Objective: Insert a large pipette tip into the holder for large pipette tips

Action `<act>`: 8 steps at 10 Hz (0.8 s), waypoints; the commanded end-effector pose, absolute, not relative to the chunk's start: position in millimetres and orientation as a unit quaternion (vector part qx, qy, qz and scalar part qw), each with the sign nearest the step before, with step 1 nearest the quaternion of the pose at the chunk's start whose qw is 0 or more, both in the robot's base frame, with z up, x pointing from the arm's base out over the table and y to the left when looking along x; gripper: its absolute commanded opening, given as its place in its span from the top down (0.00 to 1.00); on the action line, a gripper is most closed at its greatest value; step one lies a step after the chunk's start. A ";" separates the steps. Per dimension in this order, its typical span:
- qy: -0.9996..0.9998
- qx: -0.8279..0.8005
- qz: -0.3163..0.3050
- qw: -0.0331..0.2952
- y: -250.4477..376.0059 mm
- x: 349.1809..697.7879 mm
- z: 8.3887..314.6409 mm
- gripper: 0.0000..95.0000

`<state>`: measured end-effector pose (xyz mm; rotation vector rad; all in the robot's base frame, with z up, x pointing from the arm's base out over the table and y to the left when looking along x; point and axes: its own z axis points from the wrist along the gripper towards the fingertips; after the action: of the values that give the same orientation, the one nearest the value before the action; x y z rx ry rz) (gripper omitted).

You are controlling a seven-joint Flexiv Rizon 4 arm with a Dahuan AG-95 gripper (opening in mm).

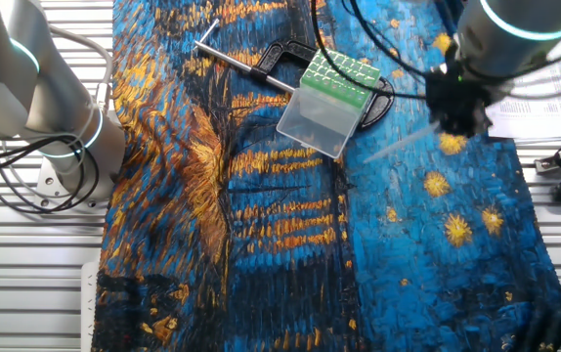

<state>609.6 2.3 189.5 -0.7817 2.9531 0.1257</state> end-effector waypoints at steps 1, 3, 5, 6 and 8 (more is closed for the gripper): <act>0.953 -0.296 0.042 0.045 43.5 615.7 211.9 1.00; 0.942 -0.328 0.045 0.054 63.8 614.1 217.1 1.00; 0.924 -0.374 0.048 0.058 79.3 607.7 223.4 1.00; 0.912 -0.404 0.049 0.057 79.3 607.7 223.4 1.00; 0.870 -0.477 0.082 0.088 79.3 607.7 223.4 1.00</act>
<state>607.8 76.8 222.2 -1.2702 2.7243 0.1675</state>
